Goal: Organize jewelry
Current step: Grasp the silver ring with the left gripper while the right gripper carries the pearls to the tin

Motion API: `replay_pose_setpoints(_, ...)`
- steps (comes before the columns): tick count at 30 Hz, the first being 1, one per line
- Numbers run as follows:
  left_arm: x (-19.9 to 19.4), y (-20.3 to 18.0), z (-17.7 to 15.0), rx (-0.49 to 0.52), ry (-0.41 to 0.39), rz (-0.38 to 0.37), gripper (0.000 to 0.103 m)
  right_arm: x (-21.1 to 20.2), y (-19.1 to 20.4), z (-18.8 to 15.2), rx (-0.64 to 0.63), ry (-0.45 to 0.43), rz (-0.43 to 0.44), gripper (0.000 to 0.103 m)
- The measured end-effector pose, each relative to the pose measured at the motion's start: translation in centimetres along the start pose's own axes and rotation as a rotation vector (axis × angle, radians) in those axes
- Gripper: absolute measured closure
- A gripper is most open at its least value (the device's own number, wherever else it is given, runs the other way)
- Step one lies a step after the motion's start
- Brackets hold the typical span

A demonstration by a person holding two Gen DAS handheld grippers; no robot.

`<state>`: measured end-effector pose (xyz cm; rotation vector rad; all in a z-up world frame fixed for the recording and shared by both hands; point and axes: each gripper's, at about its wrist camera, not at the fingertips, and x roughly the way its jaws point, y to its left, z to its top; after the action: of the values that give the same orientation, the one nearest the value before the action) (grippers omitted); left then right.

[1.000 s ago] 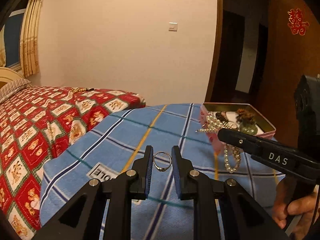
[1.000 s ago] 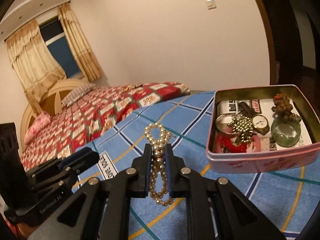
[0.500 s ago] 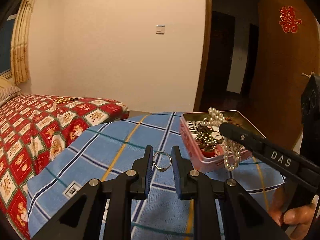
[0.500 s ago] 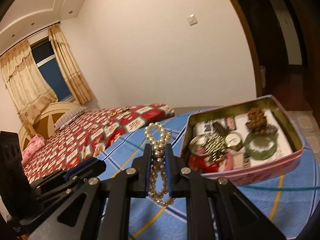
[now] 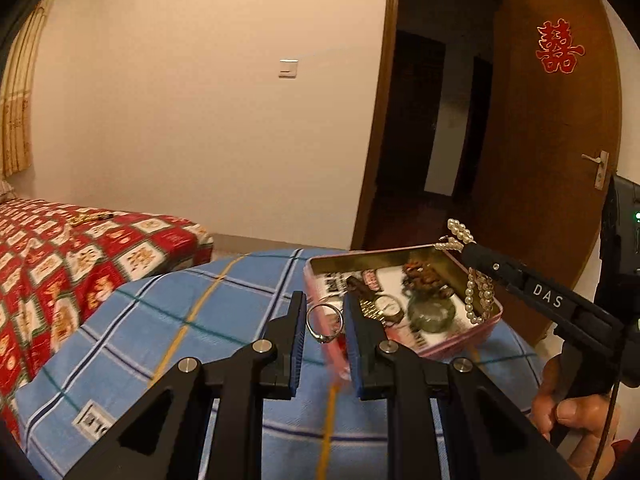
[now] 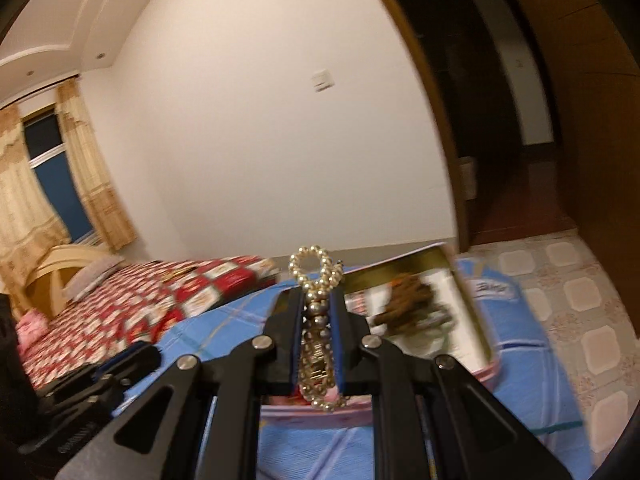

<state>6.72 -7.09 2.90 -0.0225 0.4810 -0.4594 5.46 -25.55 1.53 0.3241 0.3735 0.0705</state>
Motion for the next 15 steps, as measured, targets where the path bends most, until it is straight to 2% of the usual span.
replay_pose_setpoints(8,3.5,-2.1,0.9,-0.029,0.007,-0.094,0.084,1.4,-1.8,1.1,-0.008,0.001,-0.053,0.087)
replay_pose_setpoints(15,6.4,-4.0,1.1,-0.032,0.031,-0.114,0.084,3.1,-3.3,1.5,-0.024,0.035,-0.089,0.087)
